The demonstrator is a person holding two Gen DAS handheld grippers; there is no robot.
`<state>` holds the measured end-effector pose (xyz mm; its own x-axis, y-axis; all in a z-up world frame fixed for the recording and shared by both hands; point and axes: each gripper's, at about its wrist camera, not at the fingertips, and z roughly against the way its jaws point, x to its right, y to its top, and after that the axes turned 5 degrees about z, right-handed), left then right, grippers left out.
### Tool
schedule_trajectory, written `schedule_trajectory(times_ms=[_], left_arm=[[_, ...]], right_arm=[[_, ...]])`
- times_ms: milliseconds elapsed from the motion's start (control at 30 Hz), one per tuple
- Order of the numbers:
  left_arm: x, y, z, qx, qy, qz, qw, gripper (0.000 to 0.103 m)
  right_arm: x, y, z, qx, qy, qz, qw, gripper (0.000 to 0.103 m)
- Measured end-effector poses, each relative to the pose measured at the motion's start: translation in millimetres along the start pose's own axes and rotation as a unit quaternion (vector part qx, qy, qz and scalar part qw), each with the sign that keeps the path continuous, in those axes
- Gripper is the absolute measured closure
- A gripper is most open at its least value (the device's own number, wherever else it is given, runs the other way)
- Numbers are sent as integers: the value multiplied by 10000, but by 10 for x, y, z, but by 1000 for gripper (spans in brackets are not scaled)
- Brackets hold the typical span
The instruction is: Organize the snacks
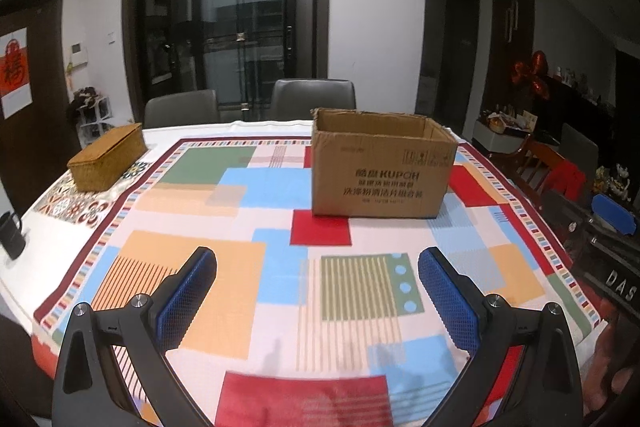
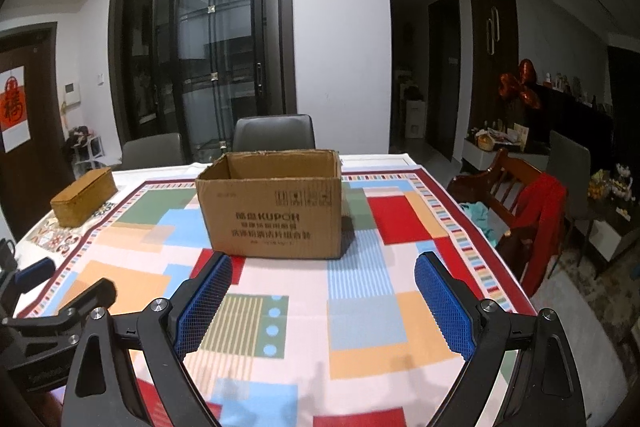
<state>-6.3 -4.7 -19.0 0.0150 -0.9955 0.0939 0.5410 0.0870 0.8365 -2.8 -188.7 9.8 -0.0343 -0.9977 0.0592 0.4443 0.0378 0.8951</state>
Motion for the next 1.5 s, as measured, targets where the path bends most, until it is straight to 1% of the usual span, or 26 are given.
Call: schedule_trajectory(times_ms=[100,300,400,567,700,900,1500], left_arm=[[-55,-98,74,-73,1,120,9999,0],[-83,-178,253,96,42,151,9998,0],[-115,-219,318,105,74,176,9998,0],[-152,-286,371,99,131,221,9996,0],[-136,-317,442,196,154,177,9995,0],[-117,-327,442,180,140,151,9996,0],[-127,-338,426,181,155,174,9996,0]], right_arm=[[25,-71,68,-85,-25,-82,9999,10],[28,-186,160,-276,114,-250,9992,10],[19,-239,222,-306,117,-317,9990,10],[-3,-276,326,-236,-84,-286,9993,10],[32,-291,381,-202,-214,-348,9990,10],[64,-295,400,-193,-271,-404,9986,10],[72,-306,383,-234,-262,-414,9985,10]])
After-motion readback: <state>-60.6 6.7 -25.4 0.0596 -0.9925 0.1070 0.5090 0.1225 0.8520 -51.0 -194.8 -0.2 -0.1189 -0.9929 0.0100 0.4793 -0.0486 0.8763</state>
